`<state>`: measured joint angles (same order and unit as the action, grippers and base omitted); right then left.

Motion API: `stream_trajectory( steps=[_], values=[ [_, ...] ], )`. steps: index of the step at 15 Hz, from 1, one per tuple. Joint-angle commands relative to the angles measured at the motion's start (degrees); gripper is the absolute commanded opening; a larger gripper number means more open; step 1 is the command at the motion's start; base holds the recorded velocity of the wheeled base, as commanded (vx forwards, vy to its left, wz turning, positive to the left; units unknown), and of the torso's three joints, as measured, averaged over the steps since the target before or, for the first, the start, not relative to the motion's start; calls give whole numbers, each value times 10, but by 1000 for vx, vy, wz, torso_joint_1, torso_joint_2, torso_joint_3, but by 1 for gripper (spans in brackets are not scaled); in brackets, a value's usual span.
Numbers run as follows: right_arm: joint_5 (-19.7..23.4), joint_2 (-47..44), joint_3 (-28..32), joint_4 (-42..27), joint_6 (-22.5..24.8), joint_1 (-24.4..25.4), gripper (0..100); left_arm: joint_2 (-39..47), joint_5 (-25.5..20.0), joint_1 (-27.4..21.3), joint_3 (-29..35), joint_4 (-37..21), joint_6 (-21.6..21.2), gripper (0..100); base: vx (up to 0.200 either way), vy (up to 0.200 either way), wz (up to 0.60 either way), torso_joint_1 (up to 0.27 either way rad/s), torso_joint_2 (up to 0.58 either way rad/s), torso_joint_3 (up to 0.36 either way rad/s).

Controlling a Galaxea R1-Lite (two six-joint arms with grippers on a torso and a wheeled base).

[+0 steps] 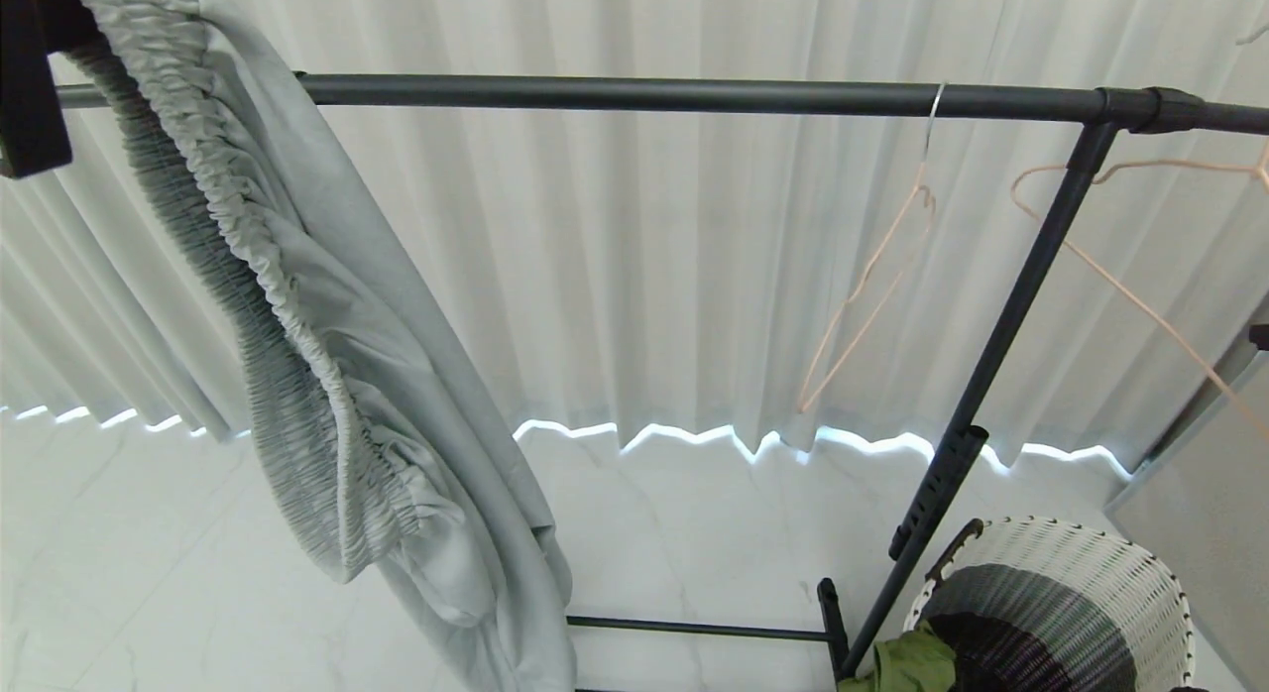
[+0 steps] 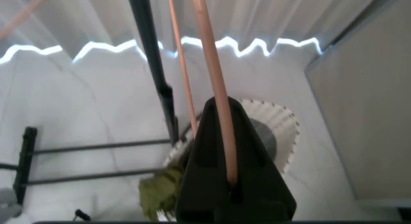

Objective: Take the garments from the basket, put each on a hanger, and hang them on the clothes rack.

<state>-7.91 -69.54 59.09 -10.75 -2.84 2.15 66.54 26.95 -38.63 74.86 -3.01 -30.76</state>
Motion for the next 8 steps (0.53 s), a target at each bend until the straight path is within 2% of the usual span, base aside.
stream_trajectory(
  steps=[1,5,8],
  values=[
    [0,43,-31,-1,13,0,0,1,0,0,-2,-1,0,0,-200,0,0,-2,-2,12],
    [1,76,-61,0,51,1,0,0,0,0,-2,-1,0,0,-200,0,0,2,5,5],
    [2,91,-67,-1,67,4,0,0,-1,29,-4,-1,1,0,-200,0,0,2,5,1]
  ],
)
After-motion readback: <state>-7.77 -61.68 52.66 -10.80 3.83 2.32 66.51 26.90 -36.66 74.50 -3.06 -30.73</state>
